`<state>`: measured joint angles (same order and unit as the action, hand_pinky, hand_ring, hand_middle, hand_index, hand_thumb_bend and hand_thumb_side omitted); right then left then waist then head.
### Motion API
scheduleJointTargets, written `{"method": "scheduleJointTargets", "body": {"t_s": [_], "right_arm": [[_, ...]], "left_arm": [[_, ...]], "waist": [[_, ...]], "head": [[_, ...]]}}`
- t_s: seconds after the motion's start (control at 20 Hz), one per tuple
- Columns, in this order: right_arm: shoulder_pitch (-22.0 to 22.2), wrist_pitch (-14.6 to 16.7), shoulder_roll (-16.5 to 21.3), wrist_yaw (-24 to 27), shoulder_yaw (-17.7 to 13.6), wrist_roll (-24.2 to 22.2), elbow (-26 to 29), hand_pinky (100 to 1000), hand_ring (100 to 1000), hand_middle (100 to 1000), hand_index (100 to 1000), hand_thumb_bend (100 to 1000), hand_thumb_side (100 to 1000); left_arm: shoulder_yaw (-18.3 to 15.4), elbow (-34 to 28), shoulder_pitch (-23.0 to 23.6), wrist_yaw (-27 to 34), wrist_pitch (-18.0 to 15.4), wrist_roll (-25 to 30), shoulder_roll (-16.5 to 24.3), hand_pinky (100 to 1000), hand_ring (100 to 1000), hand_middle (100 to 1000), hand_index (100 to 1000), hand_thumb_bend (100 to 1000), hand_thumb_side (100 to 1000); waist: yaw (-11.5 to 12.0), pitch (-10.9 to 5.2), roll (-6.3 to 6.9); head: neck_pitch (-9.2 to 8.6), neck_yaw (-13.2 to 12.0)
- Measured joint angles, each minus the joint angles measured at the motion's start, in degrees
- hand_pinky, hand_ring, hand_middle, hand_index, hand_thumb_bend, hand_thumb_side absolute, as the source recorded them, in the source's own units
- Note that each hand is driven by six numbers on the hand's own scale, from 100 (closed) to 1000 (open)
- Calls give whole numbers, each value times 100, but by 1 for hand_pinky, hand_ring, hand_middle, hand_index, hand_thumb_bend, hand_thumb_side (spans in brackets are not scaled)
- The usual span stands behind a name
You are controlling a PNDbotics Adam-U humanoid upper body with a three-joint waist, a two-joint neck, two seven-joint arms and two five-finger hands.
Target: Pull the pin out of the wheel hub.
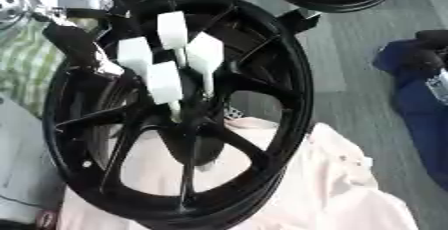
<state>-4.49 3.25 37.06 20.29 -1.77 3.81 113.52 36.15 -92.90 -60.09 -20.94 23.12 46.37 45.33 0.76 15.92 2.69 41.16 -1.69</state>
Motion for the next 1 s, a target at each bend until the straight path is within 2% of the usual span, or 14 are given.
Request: {"method": "scheduleJointTargets", "body": {"t_s": [0.35,0.85,1.0], "right_arm": [[0,-2,-2,-4,0,-1,0,750,657,642,753,454,471],[-4,-20,-5,-20,1,3,0,751,657,642,754,455,471],[-5,-33,-5,-29,1,10,0,752,657,642,754,455,472]], "left_arm": [[-1,25,-3,49,66,-70,-52,784,720,604,786,502,399],[2,126,-50,66,102,-182,-181,771,684,563,742,412,342],[31,138,-51,94,110,-209,-200,757,652,528,703,382,335]], "waist": [[-6,18,11],[-29,40,35],[-30,43,35]], "head": [[0,-3],[-2,-25],[-3,-25]]}}
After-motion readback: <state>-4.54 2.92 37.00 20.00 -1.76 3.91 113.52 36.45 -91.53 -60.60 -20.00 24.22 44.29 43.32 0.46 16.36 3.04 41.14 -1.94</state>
